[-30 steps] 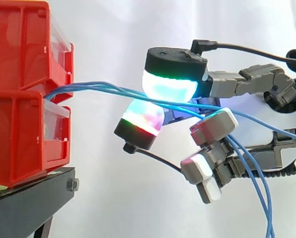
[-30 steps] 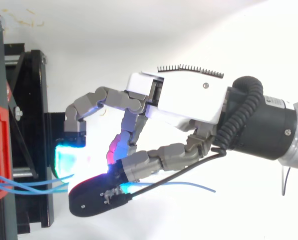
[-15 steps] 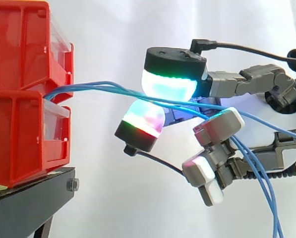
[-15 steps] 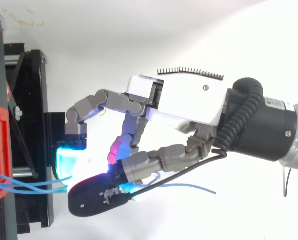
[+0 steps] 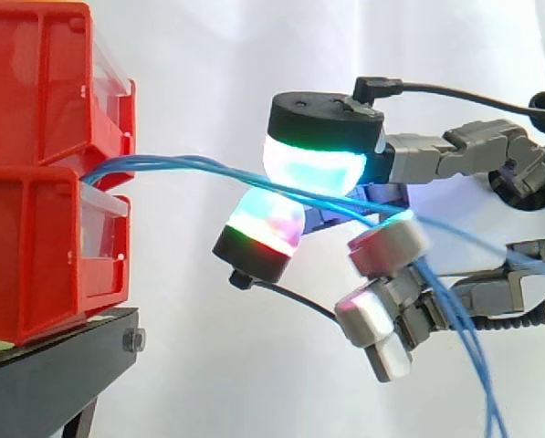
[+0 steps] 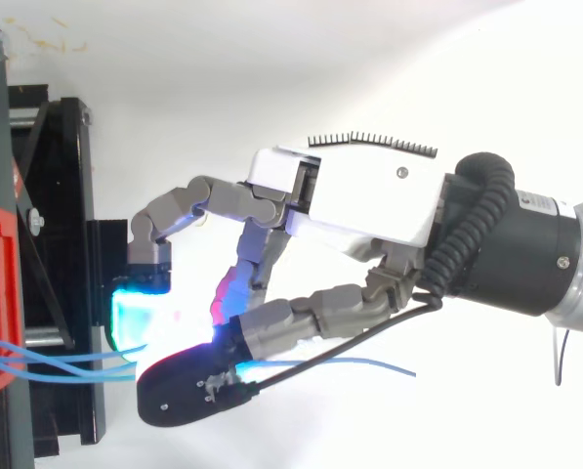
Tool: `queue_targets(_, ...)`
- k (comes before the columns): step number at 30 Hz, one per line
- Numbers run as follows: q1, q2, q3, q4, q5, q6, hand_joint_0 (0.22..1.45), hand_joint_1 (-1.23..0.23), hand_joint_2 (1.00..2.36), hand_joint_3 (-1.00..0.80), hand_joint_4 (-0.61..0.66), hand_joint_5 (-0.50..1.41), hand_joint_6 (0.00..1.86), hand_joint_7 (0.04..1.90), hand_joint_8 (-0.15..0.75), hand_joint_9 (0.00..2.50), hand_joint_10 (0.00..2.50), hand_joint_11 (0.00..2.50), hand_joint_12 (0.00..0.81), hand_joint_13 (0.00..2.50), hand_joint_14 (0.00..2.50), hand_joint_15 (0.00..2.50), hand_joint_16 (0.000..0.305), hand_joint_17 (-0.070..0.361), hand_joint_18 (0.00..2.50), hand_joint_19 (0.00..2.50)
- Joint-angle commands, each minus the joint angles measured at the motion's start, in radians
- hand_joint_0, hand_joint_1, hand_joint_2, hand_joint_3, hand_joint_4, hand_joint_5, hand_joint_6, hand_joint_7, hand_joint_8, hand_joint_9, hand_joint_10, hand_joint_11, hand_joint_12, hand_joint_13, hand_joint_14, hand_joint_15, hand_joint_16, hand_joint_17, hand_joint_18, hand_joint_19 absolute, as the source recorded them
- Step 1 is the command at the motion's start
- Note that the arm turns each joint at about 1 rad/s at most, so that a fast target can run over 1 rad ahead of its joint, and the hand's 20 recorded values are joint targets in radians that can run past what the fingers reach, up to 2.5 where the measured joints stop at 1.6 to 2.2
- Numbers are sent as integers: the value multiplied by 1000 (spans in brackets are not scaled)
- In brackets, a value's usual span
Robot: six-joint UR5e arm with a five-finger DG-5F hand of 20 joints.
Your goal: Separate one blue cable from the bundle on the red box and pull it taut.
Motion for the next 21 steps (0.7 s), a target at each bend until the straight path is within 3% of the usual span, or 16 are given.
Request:
queue_targets(1, 0, 0, 1, -3, -1, 0, 575, -784, 1012, -189, 9, -80, 874, 1129, 318, 1320, 10, 578, 433, 1136, 14, 473, 48, 109, 1076, 438)
queue_targets(6, 1, 14, -1, -60, 0, -9, 573, -792, 1012, -178, 22, -76, 869, 1132, 322, 1220, 9, 468, 446, 1094, 12, 405, 47, 107, 1041, 401)
queue_targets(9, 1, 32, -1, -127, 5, -25, 570, -791, 1011, -172, 23, -74, 867, 1132, 331, 1190, 11, 465, 457, 1096, 14, 416, 48, 109, 1044, 404)
queue_targets(12, 3, 45, 1, -168, 20, -31, 570, -790, 1011, -170, 28, -72, 866, 1138, 336, 1186, 11, 491, 463, 1098, 13, 440, 49, 110, 1043, 408)
queue_targets(14, 6, 60, -1, -201, 52, -40, 570, -789, 1011, -166, 28, -72, 866, 1140, 338, 1190, 8, 508, 463, 1099, 14, 455, 49, 111, 1042, 412)
queue_targets(21, 9, 66, 1, -204, 63, -43, 579, -798, 1012, -159, 57, -72, 869, 1157, 341, 1206, 11, 565, 451, 1101, 14, 491, 48, 109, 1035, 430)
